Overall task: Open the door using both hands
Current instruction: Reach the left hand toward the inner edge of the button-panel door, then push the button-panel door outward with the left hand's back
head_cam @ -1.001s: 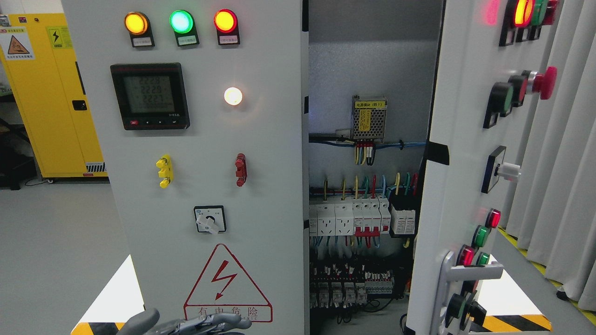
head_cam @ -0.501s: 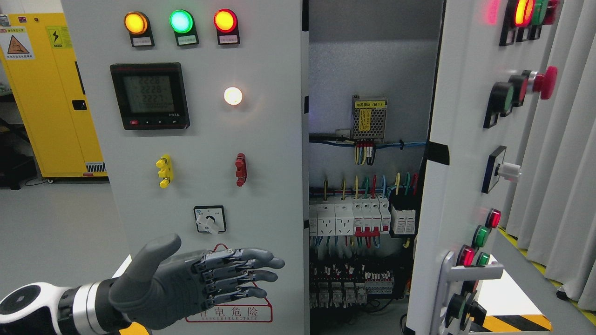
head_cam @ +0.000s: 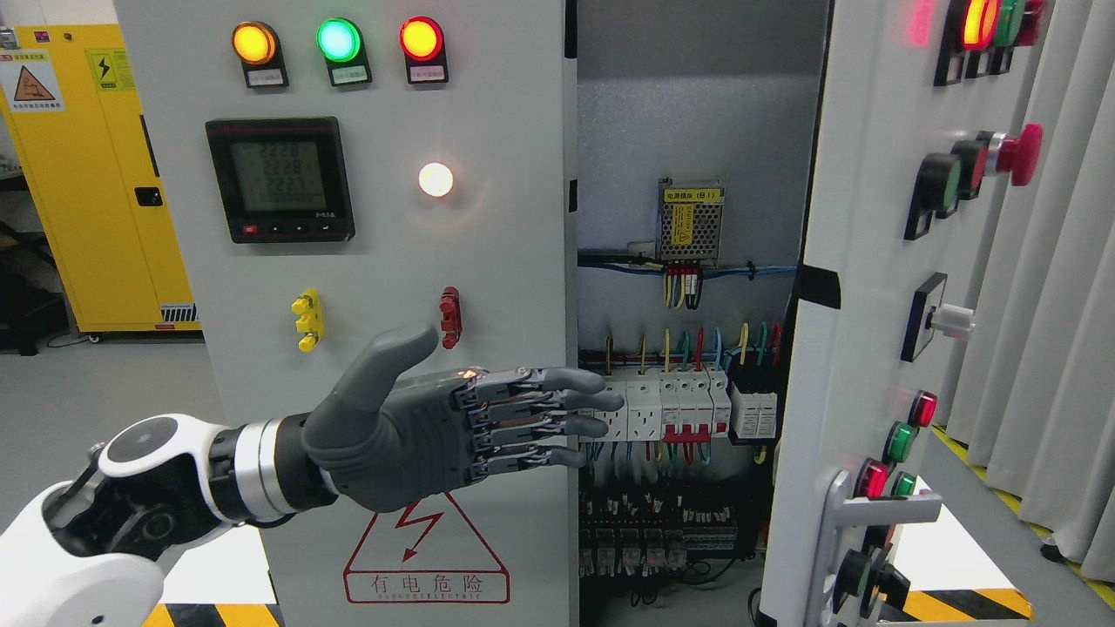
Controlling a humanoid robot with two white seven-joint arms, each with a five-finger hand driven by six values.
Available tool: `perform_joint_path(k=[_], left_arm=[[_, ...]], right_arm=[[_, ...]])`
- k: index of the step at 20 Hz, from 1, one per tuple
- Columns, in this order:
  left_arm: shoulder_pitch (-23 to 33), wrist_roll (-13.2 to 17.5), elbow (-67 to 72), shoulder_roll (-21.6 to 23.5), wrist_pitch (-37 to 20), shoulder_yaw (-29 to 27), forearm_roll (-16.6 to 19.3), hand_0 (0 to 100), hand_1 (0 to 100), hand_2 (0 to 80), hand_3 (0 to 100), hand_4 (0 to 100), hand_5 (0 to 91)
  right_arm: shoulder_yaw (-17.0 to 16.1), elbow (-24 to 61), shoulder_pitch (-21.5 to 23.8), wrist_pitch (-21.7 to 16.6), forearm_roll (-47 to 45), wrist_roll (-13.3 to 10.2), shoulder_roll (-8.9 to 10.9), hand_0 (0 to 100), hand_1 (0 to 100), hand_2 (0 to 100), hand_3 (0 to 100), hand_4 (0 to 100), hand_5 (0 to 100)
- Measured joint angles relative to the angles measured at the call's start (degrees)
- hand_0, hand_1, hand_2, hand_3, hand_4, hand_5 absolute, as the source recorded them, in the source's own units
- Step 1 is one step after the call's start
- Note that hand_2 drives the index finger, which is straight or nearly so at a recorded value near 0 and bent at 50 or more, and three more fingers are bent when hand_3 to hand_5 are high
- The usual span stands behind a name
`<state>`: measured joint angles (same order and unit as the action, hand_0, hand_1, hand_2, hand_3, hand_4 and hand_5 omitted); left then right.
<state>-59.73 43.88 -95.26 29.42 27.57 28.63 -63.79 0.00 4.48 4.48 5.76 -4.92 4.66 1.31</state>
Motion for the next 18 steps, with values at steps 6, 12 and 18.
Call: perform_joint_path(k=[6,12,18], left_arm=[[-4.6,-0.2,4.9,-6.2,1.1,1.6,0.8,0,0,0.0,0,0,0.0],[-6.5,-0.2,8.3,-11.9,1.2,2.9,1.9,0,0,0.0,0,0,0.0],[-8.2,-0.9,10.5,-16.2,1.2,3.8,2.3,0,0,0.0,0,0,0.0]], right_arm=[[0.0,0.0,0.0,0.0,0.0,-0.2,-0.55,22,0,0,0,0,0],[0.0,0.0,0.0,0.0,0.0,0.0,-0.86,22,0,0,0,0,0],[0.0,0.0,0.0,0.0,0.0,0.1,-0.68,22,0,0,0,0,0]])
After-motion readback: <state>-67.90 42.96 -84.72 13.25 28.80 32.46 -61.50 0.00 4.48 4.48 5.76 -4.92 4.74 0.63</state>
